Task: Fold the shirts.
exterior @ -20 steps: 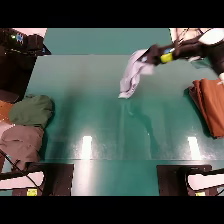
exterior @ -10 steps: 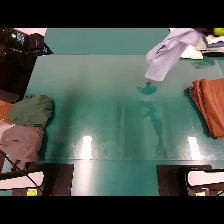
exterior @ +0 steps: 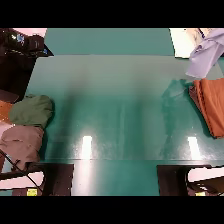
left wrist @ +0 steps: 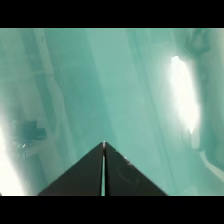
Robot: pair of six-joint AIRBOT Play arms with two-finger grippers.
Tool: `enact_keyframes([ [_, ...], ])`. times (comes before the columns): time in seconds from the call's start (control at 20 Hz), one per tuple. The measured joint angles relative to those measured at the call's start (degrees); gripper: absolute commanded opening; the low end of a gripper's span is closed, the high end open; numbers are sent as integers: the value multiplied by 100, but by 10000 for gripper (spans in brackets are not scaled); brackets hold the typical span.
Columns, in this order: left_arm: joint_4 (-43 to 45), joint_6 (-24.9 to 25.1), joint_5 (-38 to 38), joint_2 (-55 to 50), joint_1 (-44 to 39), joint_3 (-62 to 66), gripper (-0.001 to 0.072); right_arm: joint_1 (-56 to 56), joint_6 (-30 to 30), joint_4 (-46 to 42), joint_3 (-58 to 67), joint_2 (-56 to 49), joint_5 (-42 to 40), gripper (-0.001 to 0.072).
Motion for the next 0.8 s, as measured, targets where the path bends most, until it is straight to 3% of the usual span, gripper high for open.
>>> enact_keyframes([
  [0.4,-4,-66,-153,0,0,0,21,-632,-1088,7,4,-251,-262,14],
  [0.8,-9,-157,-157,0,0,0,22,-1128,-1182,-518,4,-55,1751,13],
])
